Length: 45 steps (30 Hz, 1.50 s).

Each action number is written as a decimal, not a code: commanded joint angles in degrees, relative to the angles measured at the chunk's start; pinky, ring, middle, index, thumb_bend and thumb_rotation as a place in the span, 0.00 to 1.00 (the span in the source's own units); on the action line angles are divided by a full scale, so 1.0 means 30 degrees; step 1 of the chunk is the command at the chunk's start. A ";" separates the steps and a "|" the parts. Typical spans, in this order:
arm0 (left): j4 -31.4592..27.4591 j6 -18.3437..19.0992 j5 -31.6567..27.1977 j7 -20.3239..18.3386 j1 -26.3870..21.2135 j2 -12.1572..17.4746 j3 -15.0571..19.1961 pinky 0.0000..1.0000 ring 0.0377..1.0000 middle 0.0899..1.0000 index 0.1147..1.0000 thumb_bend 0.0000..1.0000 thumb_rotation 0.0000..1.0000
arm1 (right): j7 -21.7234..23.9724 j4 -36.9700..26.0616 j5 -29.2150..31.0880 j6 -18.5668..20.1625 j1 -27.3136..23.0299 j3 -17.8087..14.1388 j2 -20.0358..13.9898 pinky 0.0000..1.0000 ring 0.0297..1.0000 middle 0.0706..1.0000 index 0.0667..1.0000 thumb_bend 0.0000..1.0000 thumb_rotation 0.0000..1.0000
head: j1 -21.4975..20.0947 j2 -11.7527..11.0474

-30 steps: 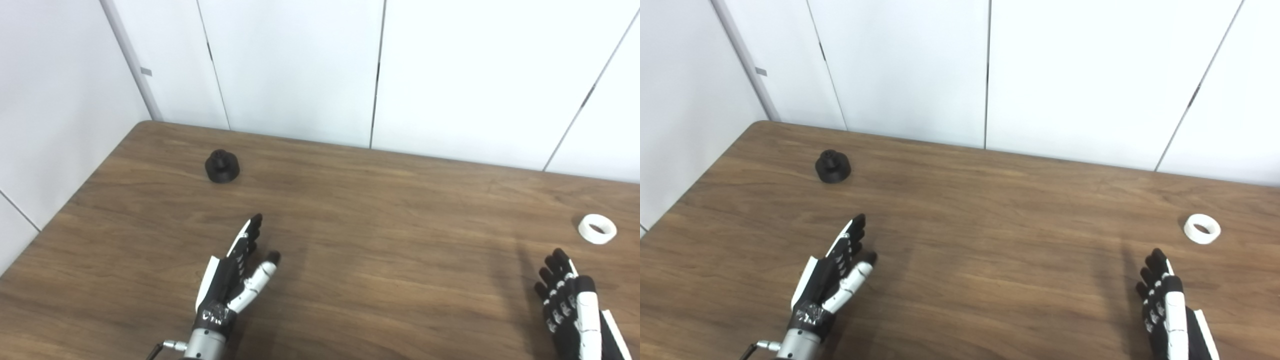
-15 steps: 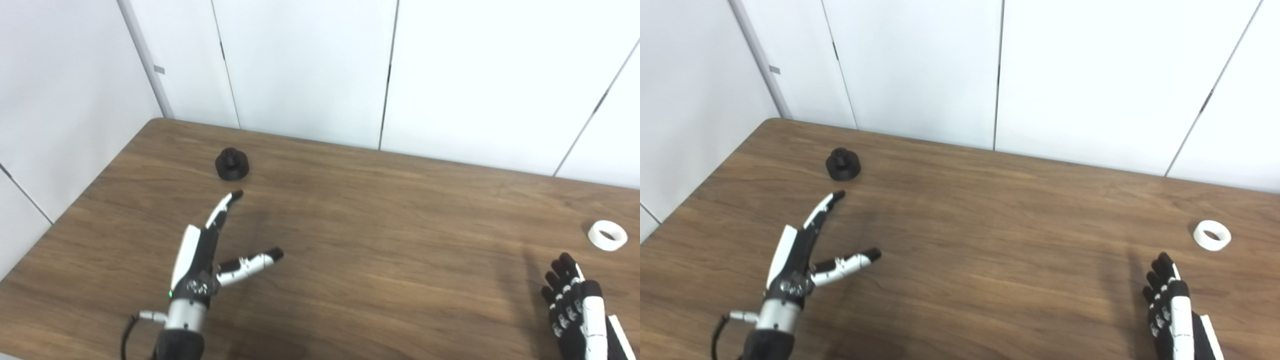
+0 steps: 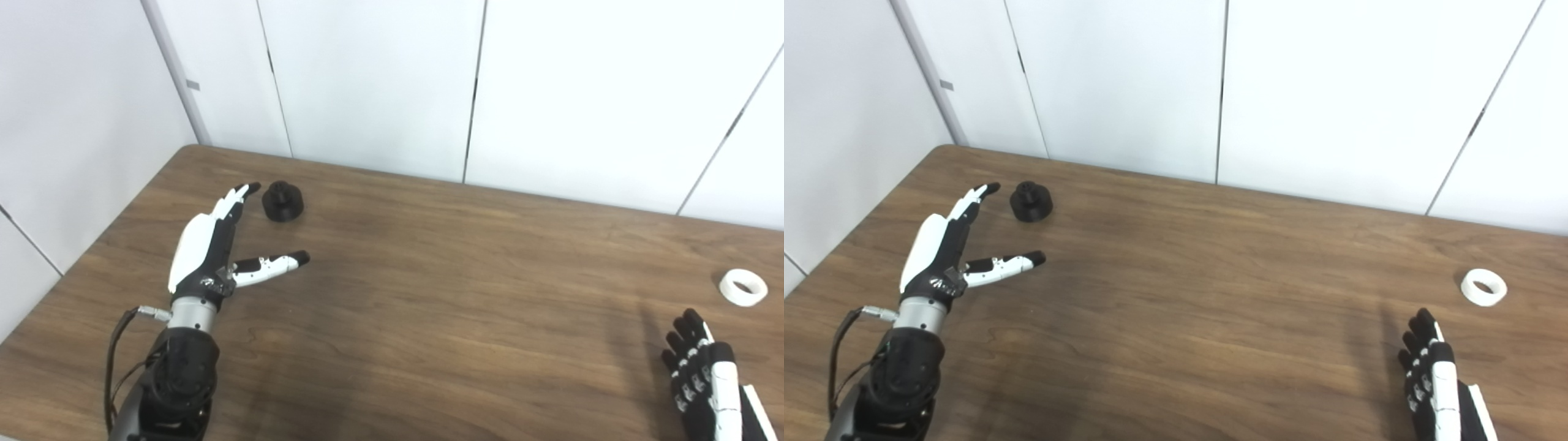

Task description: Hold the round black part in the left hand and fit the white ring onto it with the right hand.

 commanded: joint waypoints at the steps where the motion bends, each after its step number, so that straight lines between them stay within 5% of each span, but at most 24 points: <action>1: 0.0436 -0.0321 0.0500 0.0238 -0.1190 0.1021 0.0160 1.00 1.00 0.99 0.93 0.93 0.38 | 0.0063 -0.0506 0.0046 -0.0253 0.0175 0.0147 -0.0009 1.00 1.00 1.00 1.00 0.44 1.00 | 0.0012 0.0029; 22: 0.7901 0.0815 0.2023 0.0746 -0.6636 0.2548 -0.1688 1.00 1.00 0.98 0.87 0.99 0.42 | 0.0072 -0.0556 -0.0311 -0.0340 0.0458 0.0198 -0.0070 1.00 1.00 1.00 1.00 0.43 1.00 | -0.0196 0.0215; 45: 1.3760 0.0763 0.1726 0.2114 -0.9654 0.3046 -0.3035 1.00 1.00 0.98 0.85 0.97 0.35 | -0.0017 -0.0786 -0.0532 -0.0245 0.0612 0.0163 0.0023 1.00 1.00 1.00 1.00 0.43 1.00 | -0.0364 0.0190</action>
